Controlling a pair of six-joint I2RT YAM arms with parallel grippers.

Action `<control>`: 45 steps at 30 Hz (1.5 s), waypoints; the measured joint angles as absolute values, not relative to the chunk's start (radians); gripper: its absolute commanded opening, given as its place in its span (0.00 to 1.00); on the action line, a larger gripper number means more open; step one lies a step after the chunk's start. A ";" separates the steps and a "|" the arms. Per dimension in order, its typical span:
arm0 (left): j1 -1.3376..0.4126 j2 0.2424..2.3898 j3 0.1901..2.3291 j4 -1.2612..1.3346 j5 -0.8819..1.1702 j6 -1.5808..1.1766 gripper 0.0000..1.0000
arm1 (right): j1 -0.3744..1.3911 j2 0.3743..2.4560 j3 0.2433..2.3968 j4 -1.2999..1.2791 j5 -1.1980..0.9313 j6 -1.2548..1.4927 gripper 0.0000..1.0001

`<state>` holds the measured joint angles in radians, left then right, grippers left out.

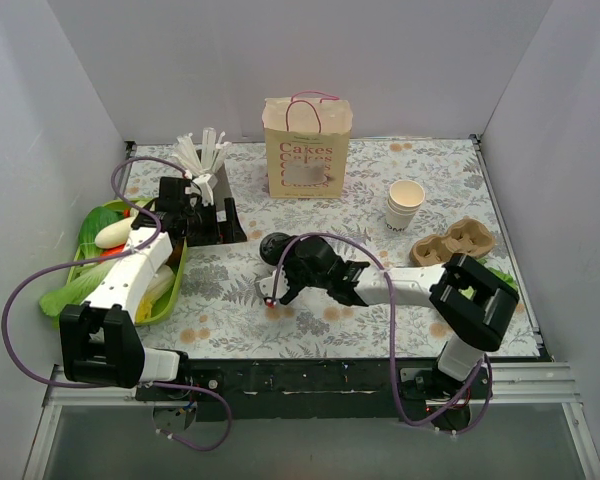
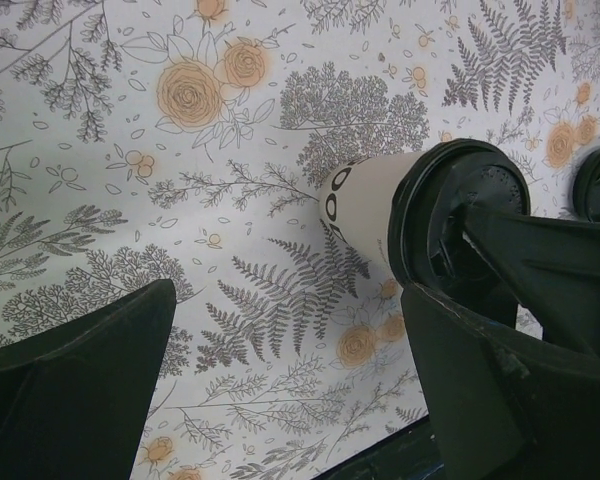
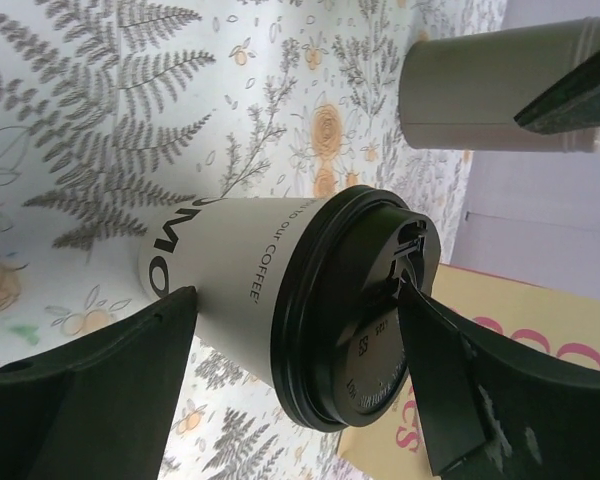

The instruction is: Pack the takeout coffee

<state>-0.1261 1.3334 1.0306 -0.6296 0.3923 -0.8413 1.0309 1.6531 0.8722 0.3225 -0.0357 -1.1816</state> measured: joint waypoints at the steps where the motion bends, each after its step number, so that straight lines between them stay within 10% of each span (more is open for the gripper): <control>1: -0.126 1.333 1.036 -0.632 0.386 -0.841 0.98 | 1.031 1.666 0.875 0.343 -0.030 -1.187 0.88; 26: -0.094 1.339 1.401 -0.630 0.119 -0.830 0.98 | 0.974 2.224 1.446 0.545 -0.044 -1.260 0.90; 45: -0.093 1.341 1.371 -0.612 0.152 -0.843 0.98 | 0.944 2.147 1.393 0.538 -0.117 -1.172 0.98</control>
<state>-0.0925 1.3411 1.3712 -0.6125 0.1516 -0.8433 0.9443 2.1468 1.3933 0.5377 -0.1165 -1.1717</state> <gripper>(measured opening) 0.981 0.982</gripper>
